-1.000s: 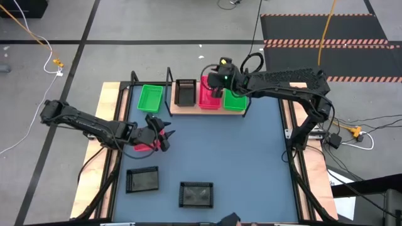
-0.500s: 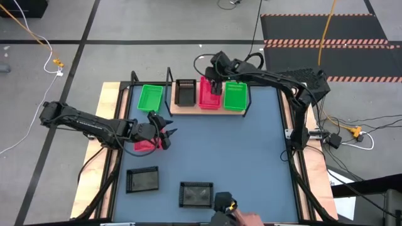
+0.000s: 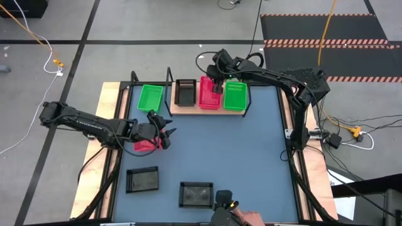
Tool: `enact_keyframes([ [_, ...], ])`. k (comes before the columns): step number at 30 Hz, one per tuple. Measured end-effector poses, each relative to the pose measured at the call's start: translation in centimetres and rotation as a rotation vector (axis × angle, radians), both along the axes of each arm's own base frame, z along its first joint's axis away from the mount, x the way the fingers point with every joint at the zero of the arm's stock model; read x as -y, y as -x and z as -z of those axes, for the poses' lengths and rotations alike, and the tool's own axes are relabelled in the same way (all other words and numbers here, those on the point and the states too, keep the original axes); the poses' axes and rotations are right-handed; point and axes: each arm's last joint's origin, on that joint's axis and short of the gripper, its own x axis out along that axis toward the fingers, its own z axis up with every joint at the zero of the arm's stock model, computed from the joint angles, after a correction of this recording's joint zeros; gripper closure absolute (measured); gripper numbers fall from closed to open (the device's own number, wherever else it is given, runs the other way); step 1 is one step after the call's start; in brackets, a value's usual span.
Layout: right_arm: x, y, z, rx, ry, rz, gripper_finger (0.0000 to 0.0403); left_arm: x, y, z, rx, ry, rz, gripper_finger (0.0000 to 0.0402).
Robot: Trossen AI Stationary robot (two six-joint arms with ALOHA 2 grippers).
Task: Stack baskets on shelf by color
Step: Stack the right red bin on top of the red bin on the shelf
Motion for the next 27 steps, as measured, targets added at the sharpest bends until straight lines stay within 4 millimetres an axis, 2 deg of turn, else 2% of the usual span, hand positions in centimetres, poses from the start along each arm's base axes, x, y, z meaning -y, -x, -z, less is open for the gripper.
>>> enact_keyframes([
  [5,0.1,0.1,0.0,0.004,-0.006,-0.005,0.0374,0.0,0.0,0.0,-0.004,0.000,0.000,0.0199],
  [8,0.1,0.1,-0.1,0.005,-0.004,-0.009,0.0393,0.0,0.0,0.0,-0.004,0.000,0.000,0.0199],
  [12,0.1,0.2,-0.2,0.005,0.000,-0.011,0.0388,0.0,0.0,0.0,-0.004,-0.001,0.000,0.0199],
  [17,-0.1,0.8,-1.6,0.037,0.014,-0.038,0.0389,0.0,0.0,0.0,-0.005,-0.001,0.000,0.0199],
  [22,0.5,1.8,-2.7,0.137,-0.068,-0.107,0.0393,0.0,0.0,0.0,-0.005,-0.003,0.001,0.0199],
  [27,1.7,2.7,-2.5,0.202,-0.158,-0.118,0.0393,0.0,0.0,-0.1,0.005,-0.005,0.003,0.0199],
])
